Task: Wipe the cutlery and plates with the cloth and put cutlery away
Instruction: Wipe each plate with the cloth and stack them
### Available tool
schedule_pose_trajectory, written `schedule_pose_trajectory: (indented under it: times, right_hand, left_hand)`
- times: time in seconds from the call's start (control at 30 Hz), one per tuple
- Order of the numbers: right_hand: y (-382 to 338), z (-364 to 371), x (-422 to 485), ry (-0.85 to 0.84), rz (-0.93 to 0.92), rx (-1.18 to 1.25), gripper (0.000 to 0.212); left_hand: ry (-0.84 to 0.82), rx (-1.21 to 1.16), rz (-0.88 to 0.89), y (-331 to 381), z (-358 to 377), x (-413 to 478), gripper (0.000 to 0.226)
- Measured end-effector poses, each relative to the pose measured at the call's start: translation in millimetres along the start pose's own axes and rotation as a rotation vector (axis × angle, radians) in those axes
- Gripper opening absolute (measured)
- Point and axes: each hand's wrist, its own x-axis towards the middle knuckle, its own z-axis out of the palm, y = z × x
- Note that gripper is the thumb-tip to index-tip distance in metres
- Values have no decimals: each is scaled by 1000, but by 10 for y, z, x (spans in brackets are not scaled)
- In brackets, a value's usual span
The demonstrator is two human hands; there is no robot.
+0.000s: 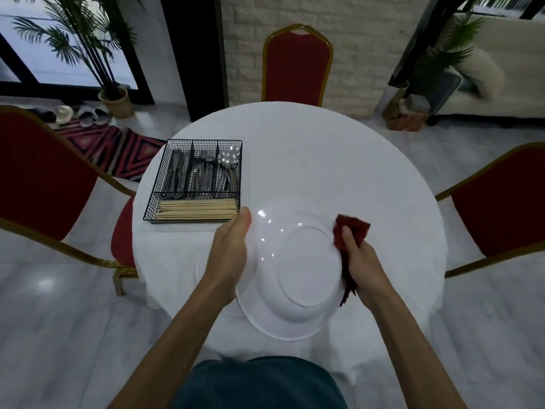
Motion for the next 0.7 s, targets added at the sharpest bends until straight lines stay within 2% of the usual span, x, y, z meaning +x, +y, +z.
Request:
schedule_pose_trajectory:
  times: [0.1,0.13,0.2,0.27,0.3,0.37,0.43,0.47,0.53,0.6,0.7]
  right_hand:
    - [28,26,-178,-38,25,82,47]
    - [11,40,-216,-50,4,112,43]
    - [-70,61,-279,-55,-51,153,35]
    - [-147,107,-347,-63,-130,138,25]
    - [-187,156,-403,-62,-198,79,20]
    - [-213,299,-518,-81,-350,-119,17]
    - [-167,478,-660,-173,-476,-313,20]
    - [-119,564,-731,-238,-526,-386,24]
    - [-37,709,-884,-374,-553,-430,31]
    - [8,797,-909,-455,-542,-405,38]
    - [50,869,-640,-390,-587,-470,55]
  left_hand:
    - [112,17,19,-16,-98,106,39]
    - [132,119,57,-83,-150,164,40]
    - [108,508,111,-251,-254,256,39]
    - [-18,825,47,-420,-308,295,39]
    - [-91,842,-15,-458,-289,273,44]
    - [-230,618,-133,-432,-173,181,63]
    - [-264,213,-234,-357,-47,147,72]
    - [-246,82,-265,-288,-13,135,71]
    - [-163,8,-312,-182,-3,120,64]
    - [-133,7,-346,-160,-20,100,71]
    - [-246,-7,-296,-174,-9,63,66]
